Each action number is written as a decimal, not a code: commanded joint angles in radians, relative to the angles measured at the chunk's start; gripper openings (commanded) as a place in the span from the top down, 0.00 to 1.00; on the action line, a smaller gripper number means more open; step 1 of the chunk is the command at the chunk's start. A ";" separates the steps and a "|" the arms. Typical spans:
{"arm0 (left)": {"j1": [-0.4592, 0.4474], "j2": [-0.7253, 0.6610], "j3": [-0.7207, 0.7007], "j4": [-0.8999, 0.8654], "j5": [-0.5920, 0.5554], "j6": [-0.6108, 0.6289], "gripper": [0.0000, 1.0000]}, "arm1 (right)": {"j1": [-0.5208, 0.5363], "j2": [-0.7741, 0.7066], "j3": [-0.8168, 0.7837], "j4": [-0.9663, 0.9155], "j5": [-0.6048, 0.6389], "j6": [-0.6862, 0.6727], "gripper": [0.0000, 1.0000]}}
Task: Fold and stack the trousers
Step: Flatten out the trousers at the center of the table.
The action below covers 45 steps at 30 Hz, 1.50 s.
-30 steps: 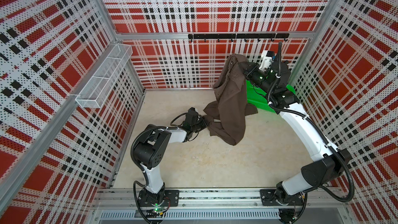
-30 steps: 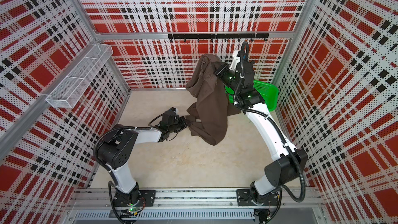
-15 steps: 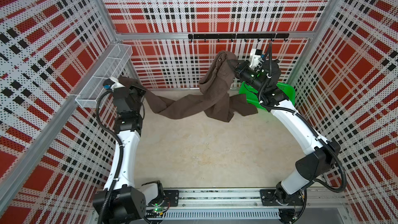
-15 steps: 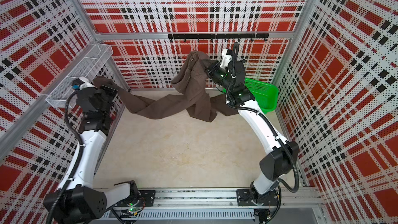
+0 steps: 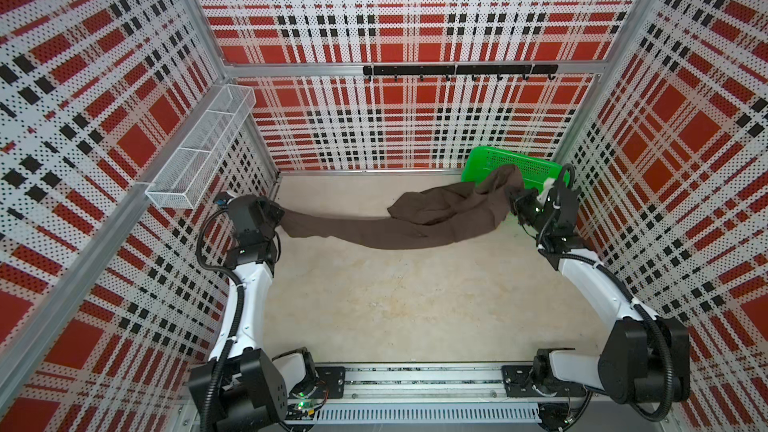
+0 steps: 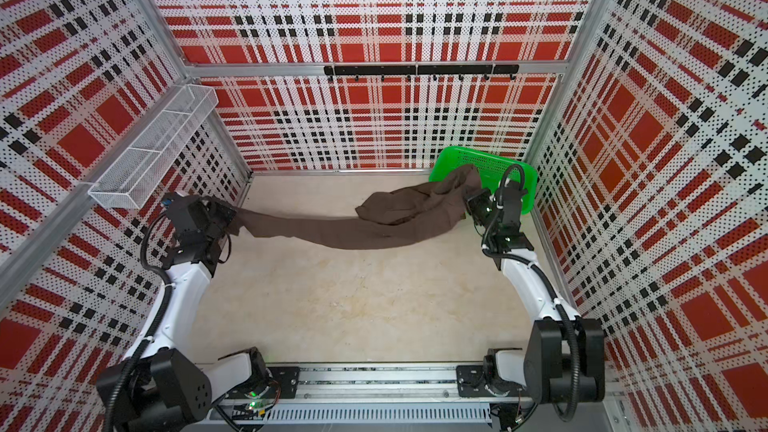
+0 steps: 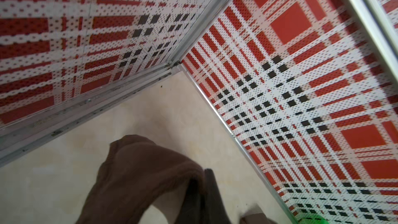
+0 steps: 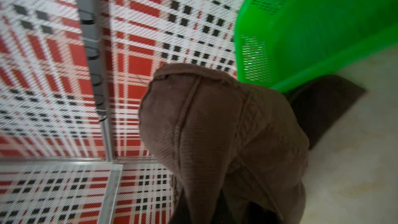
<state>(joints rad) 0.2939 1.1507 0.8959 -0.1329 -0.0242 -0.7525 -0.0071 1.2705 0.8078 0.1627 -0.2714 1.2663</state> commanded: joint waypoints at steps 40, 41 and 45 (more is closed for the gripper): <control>-0.003 -0.091 -0.207 -0.008 0.035 0.116 1.00 | 0.121 -0.007 -0.104 -0.667 0.289 -0.285 0.27; 0.000 -0.094 -0.207 -0.010 0.034 0.117 1.00 | 0.121 0.024 -0.099 -0.640 0.286 -0.280 0.29; 0.011 -0.103 -0.207 -0.014 0.036 0.122 1.00 | 0.100 0.097 -0.096 -0.533 0.249 -0.259 0.67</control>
<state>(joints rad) 0.2939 1.0725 0.6704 -0.1410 0.0002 -0.6495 0.1043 1.3514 0.7071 -0.4858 0.0029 0.9688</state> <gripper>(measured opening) 0.062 0.437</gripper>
